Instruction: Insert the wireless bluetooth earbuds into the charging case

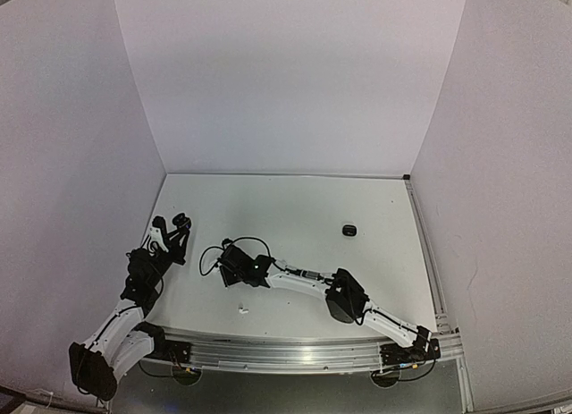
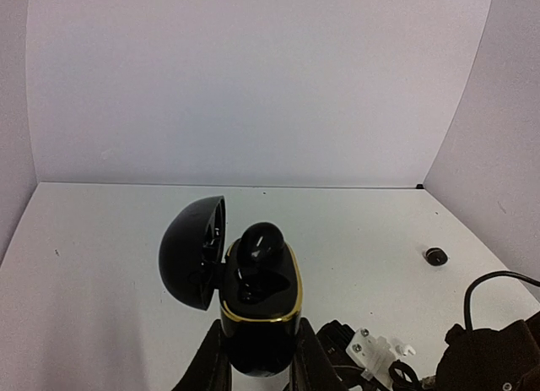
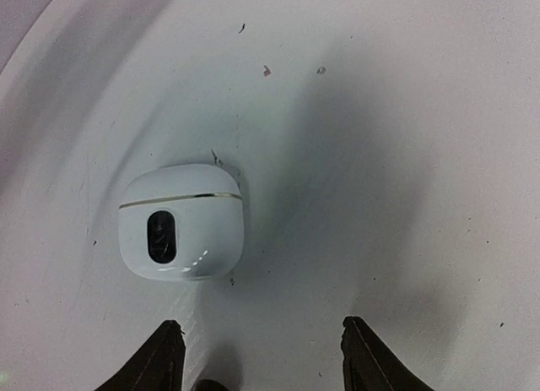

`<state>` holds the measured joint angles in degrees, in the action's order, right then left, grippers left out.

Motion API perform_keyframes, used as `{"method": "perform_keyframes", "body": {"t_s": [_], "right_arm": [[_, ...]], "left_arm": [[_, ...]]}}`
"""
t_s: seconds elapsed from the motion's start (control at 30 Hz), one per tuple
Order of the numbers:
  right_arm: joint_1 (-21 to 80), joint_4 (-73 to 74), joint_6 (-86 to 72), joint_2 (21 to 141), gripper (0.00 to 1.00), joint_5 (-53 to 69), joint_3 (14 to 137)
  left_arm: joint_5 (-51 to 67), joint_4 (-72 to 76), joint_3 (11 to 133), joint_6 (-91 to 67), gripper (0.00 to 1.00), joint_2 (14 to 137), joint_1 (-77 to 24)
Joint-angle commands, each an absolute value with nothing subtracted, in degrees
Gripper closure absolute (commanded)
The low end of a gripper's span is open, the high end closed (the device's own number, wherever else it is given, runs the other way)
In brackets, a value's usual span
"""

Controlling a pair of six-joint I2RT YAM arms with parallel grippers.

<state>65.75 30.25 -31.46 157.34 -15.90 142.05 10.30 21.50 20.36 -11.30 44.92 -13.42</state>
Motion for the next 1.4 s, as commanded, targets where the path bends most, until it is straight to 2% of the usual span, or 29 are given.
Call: {"method": "perform_keyframes", "body": {"t_s": [0.0,0.3,1.13,1.37], "right_arm": [[67.0,32.1,-29.2,158.3,0.43,-16.6,143.2],[67.7,35.1,-28.0,159.0,0.63,-16.0,143.0],[68.9,42.0,-17.3,155.8,0.61,-17.9,141.9],[68.8,42.0,-18.2,159.4,0.66,-15.3,145.1]], "left_arm": [[10.1,24.2,20.5,-10.1,1.00,44.0,-13.0],[10.3,24.3,20.5,-10.4,1.00,44.5,-12.8],[10.4,24.1,20.4,-10.7,1.00,45.1,-12.7],[10.5,23.8,20.5,-10.7,1.00,45.1,-12.7]]}}
